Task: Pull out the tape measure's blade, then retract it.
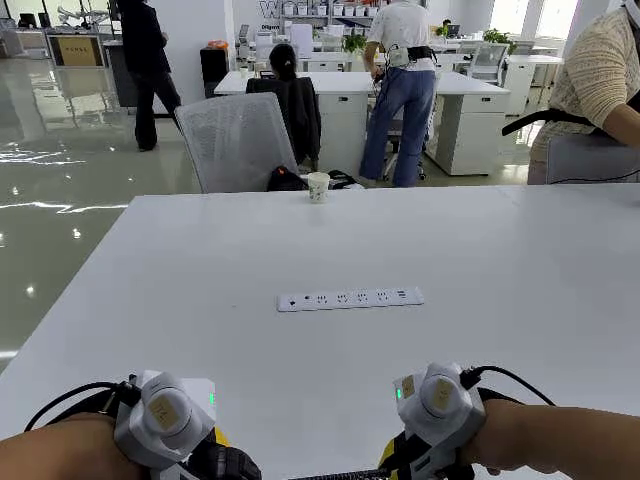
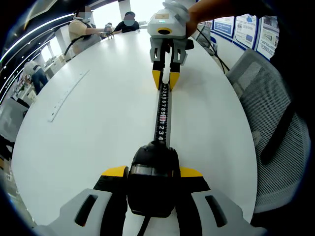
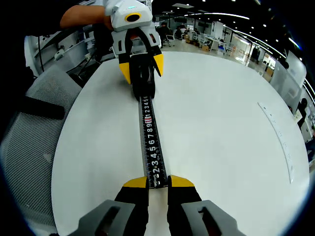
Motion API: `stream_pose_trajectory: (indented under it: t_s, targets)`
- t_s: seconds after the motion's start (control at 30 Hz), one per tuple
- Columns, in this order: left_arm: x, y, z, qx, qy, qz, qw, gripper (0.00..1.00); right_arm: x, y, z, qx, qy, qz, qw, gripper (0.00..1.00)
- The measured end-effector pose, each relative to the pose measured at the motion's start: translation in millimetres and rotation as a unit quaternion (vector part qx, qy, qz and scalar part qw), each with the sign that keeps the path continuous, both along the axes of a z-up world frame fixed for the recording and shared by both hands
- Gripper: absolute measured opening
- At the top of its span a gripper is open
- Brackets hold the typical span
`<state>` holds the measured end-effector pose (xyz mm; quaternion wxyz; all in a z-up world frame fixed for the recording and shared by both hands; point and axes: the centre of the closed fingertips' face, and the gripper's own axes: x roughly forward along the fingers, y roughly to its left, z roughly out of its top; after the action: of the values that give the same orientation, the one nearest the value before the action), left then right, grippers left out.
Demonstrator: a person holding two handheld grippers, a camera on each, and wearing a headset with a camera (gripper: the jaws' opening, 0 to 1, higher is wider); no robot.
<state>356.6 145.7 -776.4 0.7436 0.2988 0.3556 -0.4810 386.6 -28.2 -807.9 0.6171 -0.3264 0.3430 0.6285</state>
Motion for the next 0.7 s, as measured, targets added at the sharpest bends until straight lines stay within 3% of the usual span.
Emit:
stream_pose_trajectory:
  t_s: [0.7]
  targets:
    - [-1.0, -0.6, 0.0, 0.0, 0.0, 0.001, 1.0, 0.32, 3.1, -13.8, -0.8, -0.005, 0.001, -0.006, 1.0, 0.1]
